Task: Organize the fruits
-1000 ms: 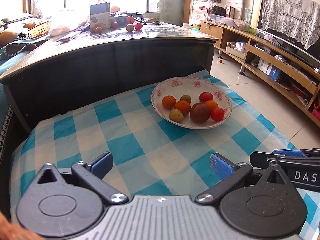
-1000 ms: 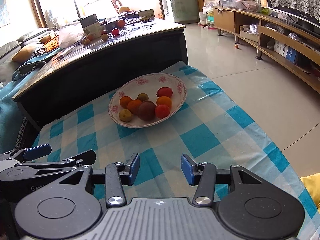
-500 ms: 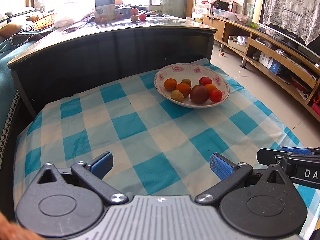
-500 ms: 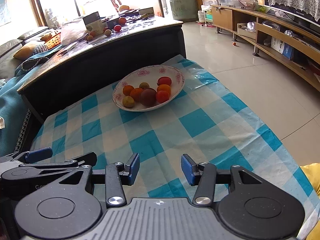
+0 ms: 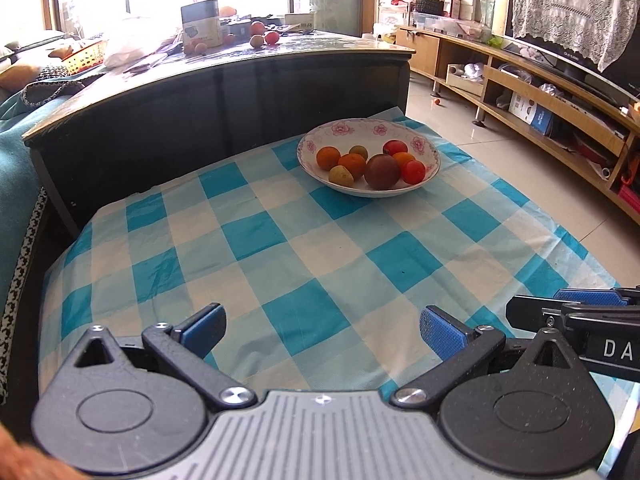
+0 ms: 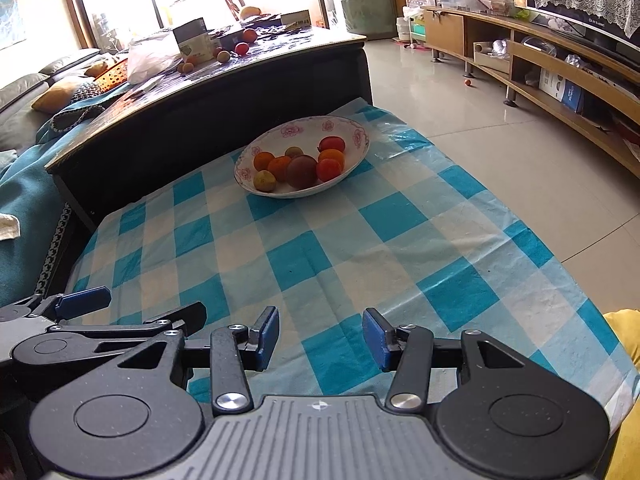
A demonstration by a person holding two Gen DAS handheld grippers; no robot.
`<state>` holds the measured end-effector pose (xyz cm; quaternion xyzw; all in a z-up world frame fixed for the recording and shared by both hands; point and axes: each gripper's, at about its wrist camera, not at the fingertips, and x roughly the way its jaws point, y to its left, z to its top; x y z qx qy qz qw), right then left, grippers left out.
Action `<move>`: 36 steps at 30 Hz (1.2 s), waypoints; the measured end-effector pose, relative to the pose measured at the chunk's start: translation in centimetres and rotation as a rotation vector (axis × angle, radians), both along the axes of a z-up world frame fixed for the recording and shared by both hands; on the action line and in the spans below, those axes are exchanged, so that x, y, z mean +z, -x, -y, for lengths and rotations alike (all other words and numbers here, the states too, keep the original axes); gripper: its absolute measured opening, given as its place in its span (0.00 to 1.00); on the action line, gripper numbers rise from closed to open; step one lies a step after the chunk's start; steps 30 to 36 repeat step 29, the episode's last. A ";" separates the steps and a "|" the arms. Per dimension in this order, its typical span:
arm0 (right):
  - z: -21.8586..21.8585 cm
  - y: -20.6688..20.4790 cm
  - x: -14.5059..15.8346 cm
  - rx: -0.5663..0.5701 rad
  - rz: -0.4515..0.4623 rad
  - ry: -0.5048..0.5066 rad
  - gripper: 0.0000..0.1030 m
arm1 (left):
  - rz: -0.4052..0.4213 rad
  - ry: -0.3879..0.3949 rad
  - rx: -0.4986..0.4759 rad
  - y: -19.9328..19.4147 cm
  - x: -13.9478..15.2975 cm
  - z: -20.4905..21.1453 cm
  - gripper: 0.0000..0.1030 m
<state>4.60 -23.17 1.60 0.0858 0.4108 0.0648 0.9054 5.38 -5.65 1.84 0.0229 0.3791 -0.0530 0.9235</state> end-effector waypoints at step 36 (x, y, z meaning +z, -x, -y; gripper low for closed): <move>-0.4 2.1 -0.1 0.029 -0.009 -0.012 0.42 | 0.005 -0.011 0.040 2.6 0.0 -0.5 1.00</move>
